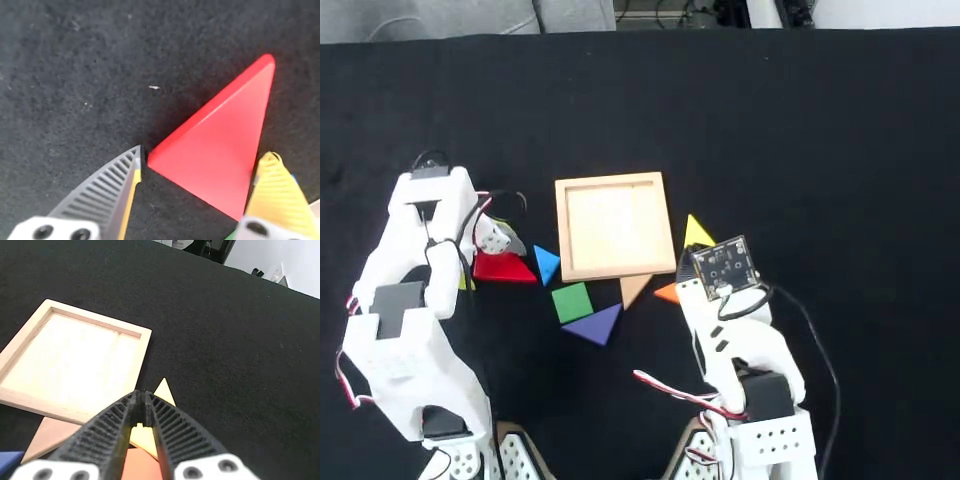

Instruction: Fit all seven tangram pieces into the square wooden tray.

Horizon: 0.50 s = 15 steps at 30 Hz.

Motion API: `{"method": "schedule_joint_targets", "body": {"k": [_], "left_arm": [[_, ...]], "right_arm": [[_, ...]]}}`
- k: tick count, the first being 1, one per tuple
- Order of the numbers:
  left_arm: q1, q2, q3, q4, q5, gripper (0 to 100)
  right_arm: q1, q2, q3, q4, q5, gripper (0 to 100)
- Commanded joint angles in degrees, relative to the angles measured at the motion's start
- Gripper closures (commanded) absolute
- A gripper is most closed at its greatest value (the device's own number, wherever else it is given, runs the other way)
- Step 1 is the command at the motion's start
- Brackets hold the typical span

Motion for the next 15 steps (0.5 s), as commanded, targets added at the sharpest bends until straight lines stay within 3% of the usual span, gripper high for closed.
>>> {"method": "schedule_joint_targets", "body": {"k": [1,7,12,15], "left_arm": [[1.89,1.23,-2.24,-0.44,0.79,65],[1.45,-1.23,-2.07,-0.53,0.79,65],[1.89,-2.73,-2.24,-0.62,0.35,79],[1.89,-2.37,-2.42,-0.62,0.26,81]], "right_arm": [[0.79,-4.09,-0.13,0.35,0.53,98.6],[0.79,-4.09,-0.13,0.35,0.53,98.6],[0.79,-4.09,-0.13,0.35,0.53,98.6],[0.79,-4.09,-0.13,0.35,0.53,98.6]]}}
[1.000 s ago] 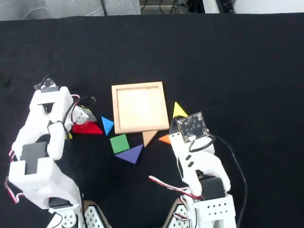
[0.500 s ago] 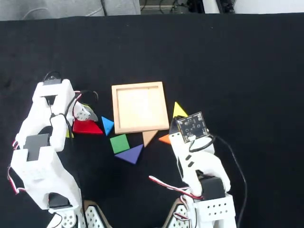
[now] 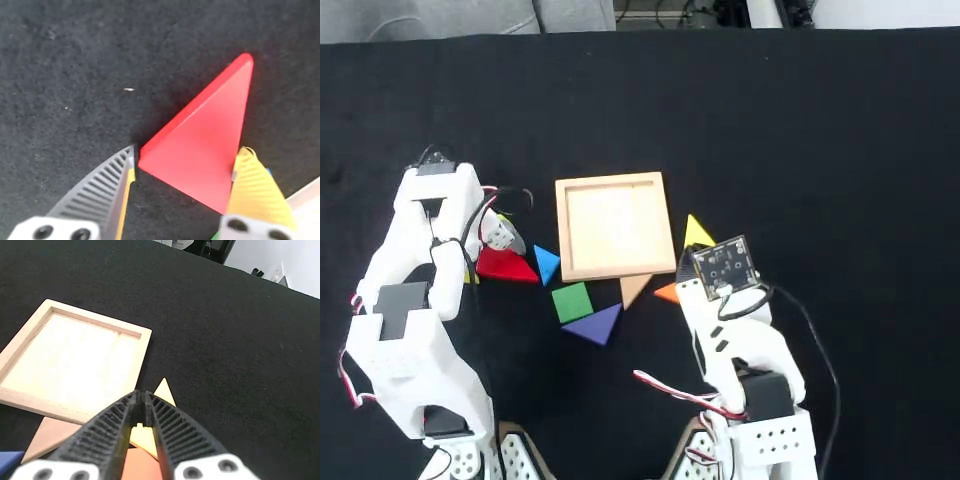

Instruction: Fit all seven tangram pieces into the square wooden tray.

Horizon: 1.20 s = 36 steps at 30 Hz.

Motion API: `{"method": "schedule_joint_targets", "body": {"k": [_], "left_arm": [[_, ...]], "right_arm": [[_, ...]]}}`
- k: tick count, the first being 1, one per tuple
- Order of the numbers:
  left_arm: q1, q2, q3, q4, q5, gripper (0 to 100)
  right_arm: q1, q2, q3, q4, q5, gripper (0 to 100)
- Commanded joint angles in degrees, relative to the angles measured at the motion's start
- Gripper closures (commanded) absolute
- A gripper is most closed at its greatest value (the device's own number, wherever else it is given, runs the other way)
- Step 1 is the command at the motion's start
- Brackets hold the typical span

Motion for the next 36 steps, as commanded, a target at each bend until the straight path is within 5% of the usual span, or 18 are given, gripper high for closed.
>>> {"method": "schedule_joint_targets", "body": {"k": [1,10,13,19,24,30,36], "left_arm": [[0.75,-0.70,-1.80,-0.44,0.26,81],[0.22,-1.32,-6.90,0.09,-0.18,80],[0.75,-1.32,-10.51,0.18,-6.42,80],[1.27,-1.32,-19.30,7.30,-24.79,80],[2.51,-1.32,-32.31,18.90,-51.43,80],[8.13,-0.62,-43.47,23.65,-75.69,80],[20.35,-0.26,-43.30,23.12,-91.60,80]], "right_arm": [[0.79,-4.09,-0.13,0.35,0.53,98.6],[0.79,-4.09,-0.13,0.35,0.53,98.6],[0.79,-4.09,-0.13,0.35,0.53,98.6],[0.79,-4.09,-0.13,0.35,0.62,98.6],[1.58,-4.26,-0.13,0.35,0.62,98.6],[12.40,-4.62,-0.13,-4.31,-1.76,98.6],[26.90,-4.62,-0.13,-8.97,-16.26,98.6]]}}
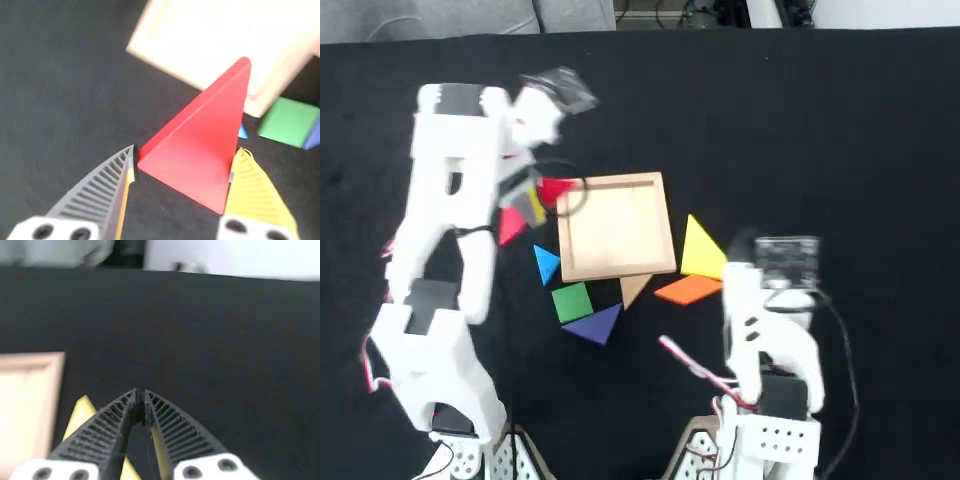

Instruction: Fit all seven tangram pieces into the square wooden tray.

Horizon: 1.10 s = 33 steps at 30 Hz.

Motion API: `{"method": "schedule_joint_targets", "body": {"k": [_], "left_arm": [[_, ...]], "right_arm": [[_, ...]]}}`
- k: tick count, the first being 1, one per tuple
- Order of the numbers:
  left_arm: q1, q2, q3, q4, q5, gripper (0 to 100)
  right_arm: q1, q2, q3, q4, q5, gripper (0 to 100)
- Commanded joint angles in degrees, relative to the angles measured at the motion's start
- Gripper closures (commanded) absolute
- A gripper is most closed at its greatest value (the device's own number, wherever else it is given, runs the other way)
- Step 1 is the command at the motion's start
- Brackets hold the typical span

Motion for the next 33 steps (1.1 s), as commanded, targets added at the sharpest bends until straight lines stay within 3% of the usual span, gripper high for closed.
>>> {"method": "schedule_joint_targets", "body": {"k": [1,7,14,33], "left_arm": [[9.80,0.00,-3.30,-0.09,-11.69,80],[17.80,7.12,-3.74,-8.26,-13.80,80],[21.41,12.84,-3.74,-14.51,-13.54,80],[21.23,17.41,-3.74,-14.33,-13.54,80]], "right_arm": [[7.38,-4.53,-0.13,-3.34,-7.03,98.6],[8.09,-4.18,-0.13,-3.69,-7.65,98.6],[8.09,-4.18,-0.13,-3.60,-7.65,98.6],[7.38,-4.18,-0.13,-3.43,-7.56,98.6]]}}
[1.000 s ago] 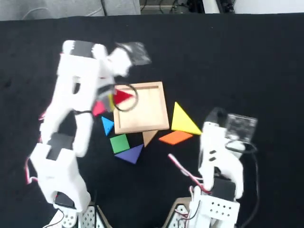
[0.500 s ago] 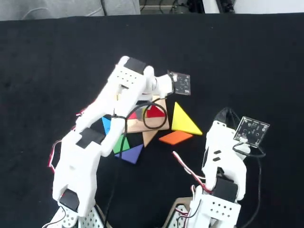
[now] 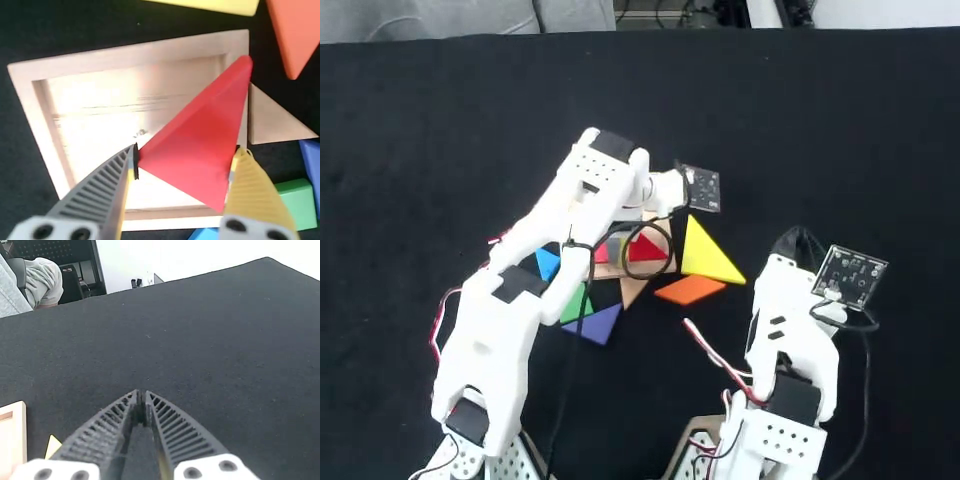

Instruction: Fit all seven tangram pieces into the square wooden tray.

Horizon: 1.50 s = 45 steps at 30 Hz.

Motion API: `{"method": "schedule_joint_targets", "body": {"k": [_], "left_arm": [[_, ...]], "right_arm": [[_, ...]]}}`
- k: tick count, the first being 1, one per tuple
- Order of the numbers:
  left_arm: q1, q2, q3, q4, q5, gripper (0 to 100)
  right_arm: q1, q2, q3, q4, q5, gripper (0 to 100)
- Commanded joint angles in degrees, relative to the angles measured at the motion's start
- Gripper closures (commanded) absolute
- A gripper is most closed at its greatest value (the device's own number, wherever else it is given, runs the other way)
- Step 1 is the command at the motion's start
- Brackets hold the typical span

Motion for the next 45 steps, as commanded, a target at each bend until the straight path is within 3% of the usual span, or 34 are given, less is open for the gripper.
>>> {"method": "schedule_joint_targets", "body": {"k": [1,8,19,24,31,35,45], "left_arm": [[-0.22,-1.32,-2.86,-0.18,-0.26,80],[-2.42,-1.49,-2.86,-0.62,3.34,62],[-2.95,-0.97,-9.45,-0.88,3.96,64],[-5.93,1.23,-13.14,-10.90,16.44,64],[-7.43,8.97,-14.02,-14.15,17.23,64],[-8.13,9.93,-15.43,-12.84,17.23,64],[-5.76,9.76,-16.04,0.35,17.41,64]], "right_arm": [[-0.26,-4.18,-0.13,-1.14,-0.35,98.6],[-0.70,-4.18,-0.13,-1.14,-0.35,98.6],[-2.64,-4.09,-0.13,-0.53,3.69,98.6],[-2.73,-4.09,-0.13,-0.53,3.60,98.6],[-2.81,-4.09,-0.13,-0.44,3.60,98.6],[-2.81,-4.09,-0.13,-0.44,3.60,98.6],[-2.81,-4.09,-0.13,-0.62,3.60,98.6]]}}
